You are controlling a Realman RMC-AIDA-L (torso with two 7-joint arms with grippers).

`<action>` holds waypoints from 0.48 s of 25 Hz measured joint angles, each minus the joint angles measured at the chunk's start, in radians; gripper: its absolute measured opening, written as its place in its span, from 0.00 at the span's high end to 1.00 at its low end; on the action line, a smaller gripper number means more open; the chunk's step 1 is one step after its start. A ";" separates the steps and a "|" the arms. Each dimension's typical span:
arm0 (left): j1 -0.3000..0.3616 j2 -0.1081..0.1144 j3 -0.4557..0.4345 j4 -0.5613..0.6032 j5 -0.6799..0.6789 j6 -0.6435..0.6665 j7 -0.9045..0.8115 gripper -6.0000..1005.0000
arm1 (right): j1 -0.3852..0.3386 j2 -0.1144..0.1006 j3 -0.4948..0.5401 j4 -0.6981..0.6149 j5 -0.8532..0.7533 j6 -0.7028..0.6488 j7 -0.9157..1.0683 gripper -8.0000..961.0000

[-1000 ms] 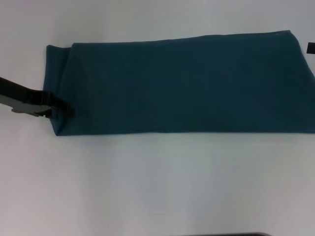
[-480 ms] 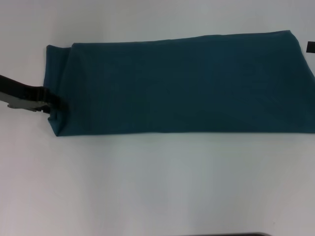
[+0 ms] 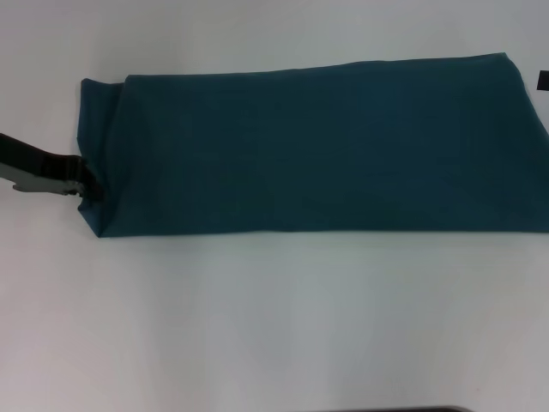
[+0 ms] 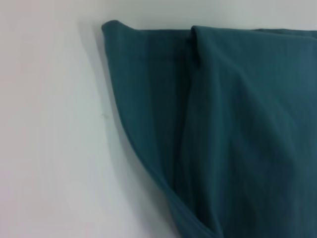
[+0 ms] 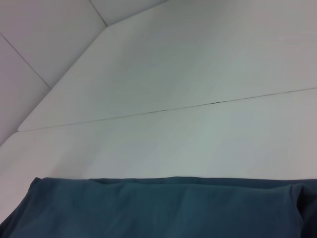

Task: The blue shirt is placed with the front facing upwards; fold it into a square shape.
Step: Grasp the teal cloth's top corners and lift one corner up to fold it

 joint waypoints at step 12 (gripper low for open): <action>0.010 0.004 0.000 -0.002 0.015 -0.011 0.000 0.99 | 0.000 0.004 0.000 0.000 0.009 -0.001 -0.003 0.08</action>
